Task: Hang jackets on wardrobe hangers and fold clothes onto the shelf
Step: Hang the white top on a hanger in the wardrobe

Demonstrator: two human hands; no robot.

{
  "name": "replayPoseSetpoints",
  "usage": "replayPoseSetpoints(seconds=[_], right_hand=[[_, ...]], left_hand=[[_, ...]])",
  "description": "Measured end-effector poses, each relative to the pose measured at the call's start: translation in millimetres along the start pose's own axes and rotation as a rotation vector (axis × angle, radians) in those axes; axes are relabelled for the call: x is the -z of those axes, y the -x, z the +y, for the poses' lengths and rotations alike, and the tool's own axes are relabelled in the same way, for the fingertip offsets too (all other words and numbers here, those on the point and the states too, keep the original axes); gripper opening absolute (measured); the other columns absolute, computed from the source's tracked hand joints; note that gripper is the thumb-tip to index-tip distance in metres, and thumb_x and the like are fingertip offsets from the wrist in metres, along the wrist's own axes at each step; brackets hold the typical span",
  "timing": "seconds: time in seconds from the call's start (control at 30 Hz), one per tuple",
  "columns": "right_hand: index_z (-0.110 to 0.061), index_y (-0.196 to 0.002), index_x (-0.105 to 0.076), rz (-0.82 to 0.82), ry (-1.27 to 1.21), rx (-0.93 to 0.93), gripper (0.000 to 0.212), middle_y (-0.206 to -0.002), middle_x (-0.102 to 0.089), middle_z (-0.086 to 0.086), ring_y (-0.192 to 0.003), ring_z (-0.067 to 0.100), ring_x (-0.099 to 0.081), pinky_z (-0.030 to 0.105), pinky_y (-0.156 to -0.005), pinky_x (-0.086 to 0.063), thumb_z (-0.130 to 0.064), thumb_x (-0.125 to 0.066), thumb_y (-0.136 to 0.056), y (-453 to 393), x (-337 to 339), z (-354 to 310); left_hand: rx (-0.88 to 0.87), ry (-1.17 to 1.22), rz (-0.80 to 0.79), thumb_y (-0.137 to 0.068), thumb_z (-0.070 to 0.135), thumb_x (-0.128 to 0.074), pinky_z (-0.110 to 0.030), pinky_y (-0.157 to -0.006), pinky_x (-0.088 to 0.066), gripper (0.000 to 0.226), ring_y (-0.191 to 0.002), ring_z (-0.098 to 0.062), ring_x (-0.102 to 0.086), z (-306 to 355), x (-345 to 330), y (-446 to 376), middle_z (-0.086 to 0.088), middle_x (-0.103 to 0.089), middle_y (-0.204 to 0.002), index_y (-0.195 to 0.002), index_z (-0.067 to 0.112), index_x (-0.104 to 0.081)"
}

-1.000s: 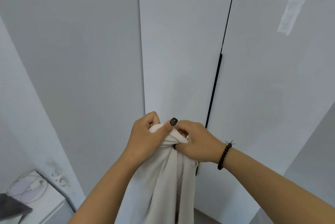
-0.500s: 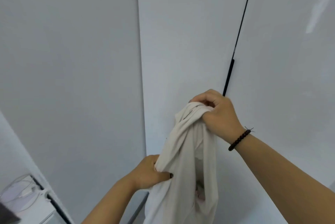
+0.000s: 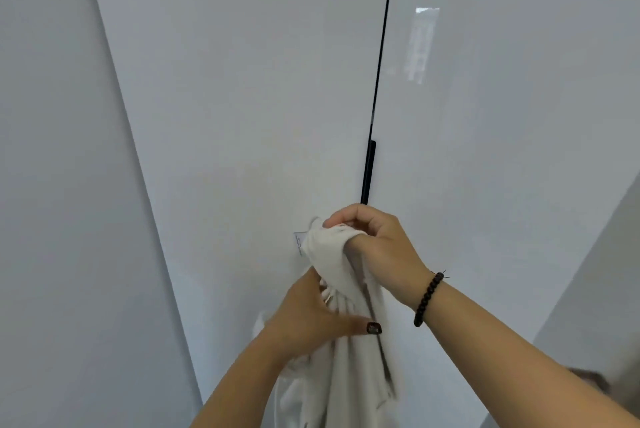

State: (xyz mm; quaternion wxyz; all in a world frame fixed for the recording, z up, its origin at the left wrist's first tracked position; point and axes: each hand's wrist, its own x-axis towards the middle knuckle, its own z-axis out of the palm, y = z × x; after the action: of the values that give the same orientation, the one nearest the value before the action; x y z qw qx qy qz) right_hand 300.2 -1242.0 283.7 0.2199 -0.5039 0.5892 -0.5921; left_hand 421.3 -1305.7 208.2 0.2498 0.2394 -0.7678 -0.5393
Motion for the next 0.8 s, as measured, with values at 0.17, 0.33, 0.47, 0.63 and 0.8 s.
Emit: replayPoseSetpoints(seconds=[0.17, 0.33, 0.47, 0.63, 0.8], right_hand=[[-0.026, -0.093, -0.071, -0.082, 0.269, 0.040, 0.031, -0.101, -0.068, -0.006, -0.096, 0.013, -0.063, 0.028, -0.084, -0.054, 0.001, -0.062, -0.079, -20.0, -17.3, 8.4], [-0.028, -0.114, -0.053, 0.526, 0.264, 0.013, 0.038, -0.118, -0.051, -0.014, -0.105, 0.006, -0.055, 0.025, -0.088, -0.050, -0.006, -0.062, -0.084, -35.2, -12.0, 23.5], [-0.025, -0.117, -0.043, 0.805, 0.268, -0.076, 0.039, -0.118, -0.039, -0.009, -0.106, 0.009, -0.051, 0.026, -0.089, -0.046, -0.010, -0.062, -0.086, -55.3, -26.0, 45.3], [-0.024, -0.117, -0.045, 0.859, 0.204, -0.069, 0.041, -0.117, -0.039, -0.008, -0.104, 0.009, -0.052, 0.018, -0.080, -0.045, -0.003, -0.059, -0.084, -63.8, -42.3, 57.4], [-0.014, -0.124, -0.050, 0.876, 0.232, -0.140, 0.041, -0.117, -0.041, -0.003, -0.101, 0.011, -0.049, 0.009, -0.073, -0.037, -0.002, -0.056, -0.085, -62.8, -50.0, 56.1]], left_hand=[[0.068, 0.097, 0.270, -0.078, 0.024, -0.077, -0.024, -0.060, -0.046, 0.009, -0.069, -0.019, -0.065, -29.5, 16.6, -27.0, 0.001, -0.073, -0.074, -0.080, 0.020, -0.070], [0.152, 0.216, 0.312, -0.079, 0.019, -0.077, -0.025, -0.063, -0.045, 0.009, -0.074, -0.014, -0.065, -44.7, 45.3, -36.6, -0.001, -0.073, -0.075, -0.081, 0.014, -0.070], [0.139, 0.248, 0.261, -0.079, 0.013, -0.077, -0.011, -0.054, -0.044, 0.008, -0.064, 0.003, -0.063, -51.2, 62.4, -41.6, 0.012, -0.071, -0.067, -0.079, 0.015, -0.069], [0.166, 0.331, 0.248, -0.077, 0.006, -0.077, -0.012, -0.058, -0.046, 0.008, -0.066, -0.002, -0.063, -52.2, 74.0, -26.3, 0.005, -0.073, -0.071, -0.082, 0.009, -0.071], [0.163, 0.375, 0.298, -0.077, 0.004, -0.076, -0.012, -0.059, -0.047, 0.012, -0.066, 0.001, -0.066, -47.6, 93.3, -1.4, 0.009, -0.074, -0.073, -0.082, 0.014, -0.072]])
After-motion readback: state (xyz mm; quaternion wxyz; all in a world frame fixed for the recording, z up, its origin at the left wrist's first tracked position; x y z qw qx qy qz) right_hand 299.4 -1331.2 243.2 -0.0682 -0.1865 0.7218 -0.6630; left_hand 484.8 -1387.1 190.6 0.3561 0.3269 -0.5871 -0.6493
